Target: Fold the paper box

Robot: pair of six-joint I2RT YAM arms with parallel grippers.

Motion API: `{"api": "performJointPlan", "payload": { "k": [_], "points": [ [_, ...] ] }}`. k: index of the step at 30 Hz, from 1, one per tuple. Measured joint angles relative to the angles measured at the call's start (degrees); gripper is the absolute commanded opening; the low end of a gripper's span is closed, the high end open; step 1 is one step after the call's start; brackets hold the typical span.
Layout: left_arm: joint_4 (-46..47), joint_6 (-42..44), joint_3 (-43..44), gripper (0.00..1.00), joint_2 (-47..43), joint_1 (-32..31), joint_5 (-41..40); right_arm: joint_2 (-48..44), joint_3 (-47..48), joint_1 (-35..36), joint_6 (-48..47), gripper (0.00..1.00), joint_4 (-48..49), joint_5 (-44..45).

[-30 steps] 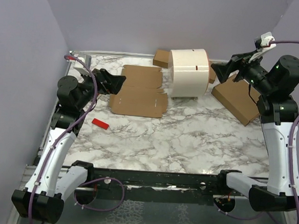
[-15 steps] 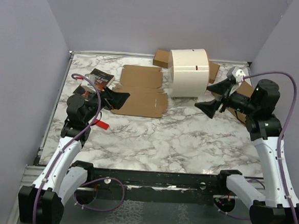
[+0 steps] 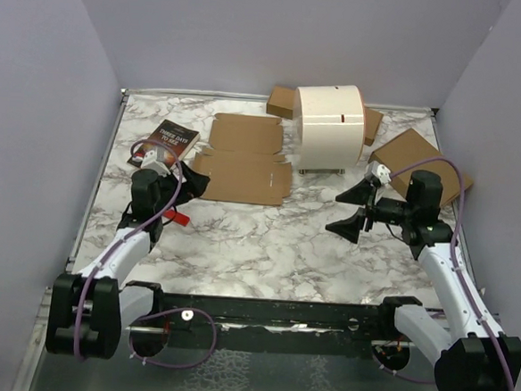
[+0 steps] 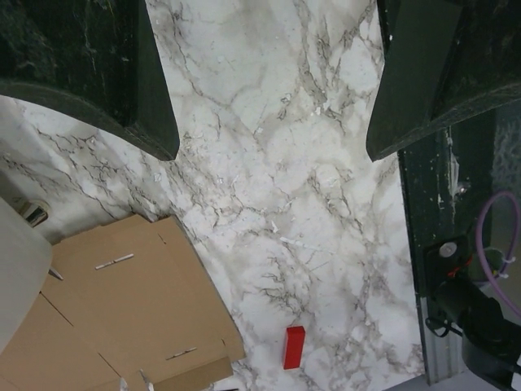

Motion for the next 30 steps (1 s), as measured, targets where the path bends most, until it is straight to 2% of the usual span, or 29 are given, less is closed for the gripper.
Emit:
{"api": "performJointPlan", "payload": {
  "k": [5,13,17,23,27,30],
  "points": [
    [0.6,1.3,0.7,0.79,6.9,4.0,-3.4,0.5,-1.4,-0.2,-2.5,0.99,1.2,0.1],
    [1.0,6.4,10.2,0.68,22.6,4.1,-5.0,0.8,-1.4,-0.2,-3.6,0.99,2.2,0.5],
    [0.6,9.0,14.5,0.46,29.7,4.1,-5.3,0.8,-1.4,-0.2,-3.7,0.99,2.4,1.0],
    [0.4,12.8,20.9,0.33,38.1,4.1,-4.1,0.8,-1.4,-0.2,-3.7,0.99,2.5,1.9],
    [0.4,14.6,22.9,0.18,41.8,4.1,-2.6,0.8,-1.4,-0.2,-3.7,0.99,2.5,2.4],
    [1.4,15.2,22.8,0.01,42.9,4.1,-0.9,0.8,-1.4,-0.2,-3.7,0.99,2.5,2.5]
  ]
}}
